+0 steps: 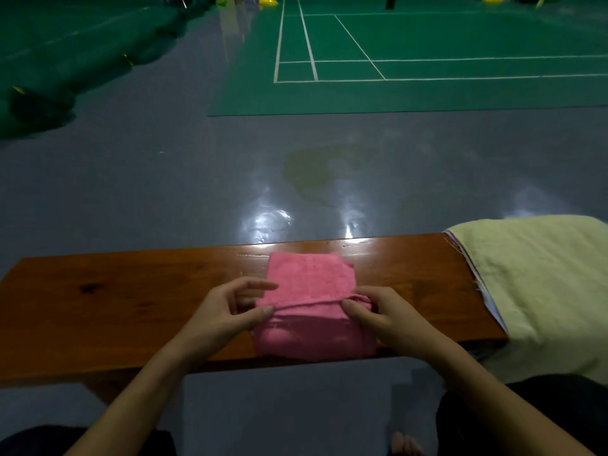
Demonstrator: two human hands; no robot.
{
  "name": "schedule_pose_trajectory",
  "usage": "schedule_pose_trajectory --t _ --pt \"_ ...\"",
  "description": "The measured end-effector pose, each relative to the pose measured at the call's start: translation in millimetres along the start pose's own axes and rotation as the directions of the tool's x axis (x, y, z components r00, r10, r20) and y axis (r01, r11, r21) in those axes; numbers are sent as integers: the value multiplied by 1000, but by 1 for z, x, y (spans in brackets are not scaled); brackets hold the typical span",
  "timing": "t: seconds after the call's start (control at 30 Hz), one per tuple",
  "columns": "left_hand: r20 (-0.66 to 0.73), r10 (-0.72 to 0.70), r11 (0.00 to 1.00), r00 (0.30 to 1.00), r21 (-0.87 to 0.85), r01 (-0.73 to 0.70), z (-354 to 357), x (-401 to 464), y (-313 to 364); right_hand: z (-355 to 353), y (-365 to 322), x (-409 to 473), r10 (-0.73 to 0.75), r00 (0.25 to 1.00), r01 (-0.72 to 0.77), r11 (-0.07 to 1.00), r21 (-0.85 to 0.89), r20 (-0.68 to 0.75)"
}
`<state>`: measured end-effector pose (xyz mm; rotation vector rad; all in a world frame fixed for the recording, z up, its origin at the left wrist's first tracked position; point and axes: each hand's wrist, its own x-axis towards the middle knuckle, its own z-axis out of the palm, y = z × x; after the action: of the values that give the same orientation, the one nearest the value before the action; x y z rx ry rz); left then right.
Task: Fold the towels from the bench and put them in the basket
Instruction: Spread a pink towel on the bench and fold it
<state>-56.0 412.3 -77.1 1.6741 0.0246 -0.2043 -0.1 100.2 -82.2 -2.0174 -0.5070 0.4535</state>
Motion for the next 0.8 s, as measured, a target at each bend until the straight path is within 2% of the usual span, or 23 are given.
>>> schedule_pose_trajectory --t 0.13,0.23,0.33,0.4,0.53,0.63,0.7,0.8 --pt "86 -73 993 994 -86 81 5 1 -3 4 1 -1 89 996 -88 989 115 -11" --pt "90 -35 999 995 -19 37 9 4 -2 6 -2 0 209 978 -200 939 280 0" --pt "-32 4 1000 999 -13 -5 13 12 -5 4 -9 3 334 939 -332 831 446 78" --pt "-119 -14 997 993 -77 4 17 19 -6 0 -13 4 336 927 -370 762 530 164" --pt "-243 -19 999 970 -34 11 19 37 -10 -10 -12 5 212 950 -302 804 511 229" --pt "-270 -79 995 960 -78 60 24 49 -5 -11 -12 10 185 969 -243 836 492 164" --pt "-254 -87 993 963 -102 63 27 56 0 -9 -13 15 221 974 -223 881 416 54" --pt "-228 -56 998 972 -23 52 23 66 1 -6 -5 27 273 952 -217 923 317 -142"
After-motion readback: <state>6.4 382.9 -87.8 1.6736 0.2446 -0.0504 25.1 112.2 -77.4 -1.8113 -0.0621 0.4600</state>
